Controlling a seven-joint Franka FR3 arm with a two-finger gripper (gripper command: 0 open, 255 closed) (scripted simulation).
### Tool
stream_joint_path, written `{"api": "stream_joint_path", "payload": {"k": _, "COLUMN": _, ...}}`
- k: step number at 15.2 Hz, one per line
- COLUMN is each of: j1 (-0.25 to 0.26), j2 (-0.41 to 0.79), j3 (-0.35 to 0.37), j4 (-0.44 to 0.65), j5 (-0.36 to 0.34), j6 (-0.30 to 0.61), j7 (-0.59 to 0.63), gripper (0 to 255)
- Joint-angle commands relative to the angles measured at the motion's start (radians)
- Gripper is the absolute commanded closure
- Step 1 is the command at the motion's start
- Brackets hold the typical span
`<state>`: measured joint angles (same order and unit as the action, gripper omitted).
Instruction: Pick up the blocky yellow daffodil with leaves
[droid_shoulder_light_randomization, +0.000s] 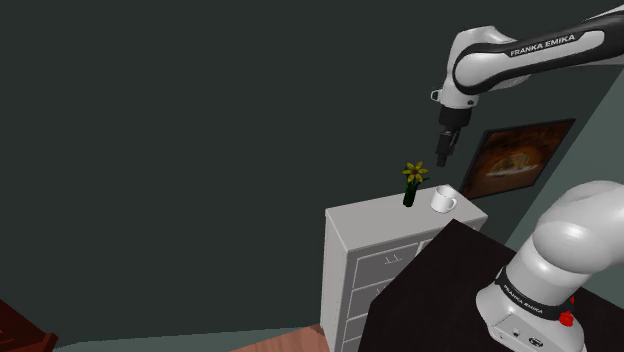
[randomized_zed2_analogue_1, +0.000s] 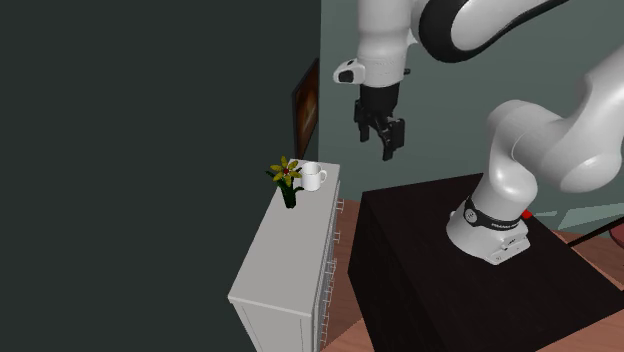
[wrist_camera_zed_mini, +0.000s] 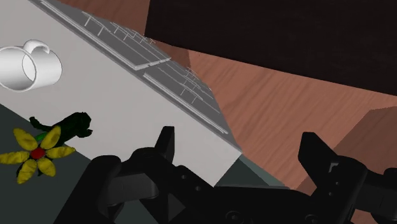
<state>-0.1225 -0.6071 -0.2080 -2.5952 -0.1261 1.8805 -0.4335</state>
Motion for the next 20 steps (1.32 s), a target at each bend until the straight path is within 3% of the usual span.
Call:
{"api": "stream_joint_path", "payload": {"k": 1, "j1": -0.013, "j2": 0.043, "j3": -0.036, "j4": -0.003, "j5": -0.019, "j6": 0.061, "j7": -0.042, "gripper": 0}}
{"api": "stream_joint_path", "payload": {"k": 6, "j1": -0.034, "j2": 0.188, "j3": -0.133, "j4": 0.009, "j5": -0.042, "j6": 0.226, "j7": -0.152, "gripper": 0}}
{"api": "stream_joint_path", "payload": {"k": 11, "j1": -0.035, "j2": 0.367, "j3": -0.226, "j4": 0.06, "j5": -0.008, "j6": 0.382, "j7": -0.284, "gripper": 0}}
{"api": "stream_joint_path", "payload": {"k": 15, "j1": -0.03, "j2": 0.53, "j3": -0.288, "j4": 0.127, "j5": 0.082, "j6": 0.488, "j7": -0.421, "gripper": 0}}
{"api": "stream_joint_path", "payload": {"k": 20, "j1": -0.061, "j2": 0.748, "j3": -0.31, "j4": 0.246, "j5": 0.269, "j6": 0.576, "j7": -0.628, "gripper": 0}}
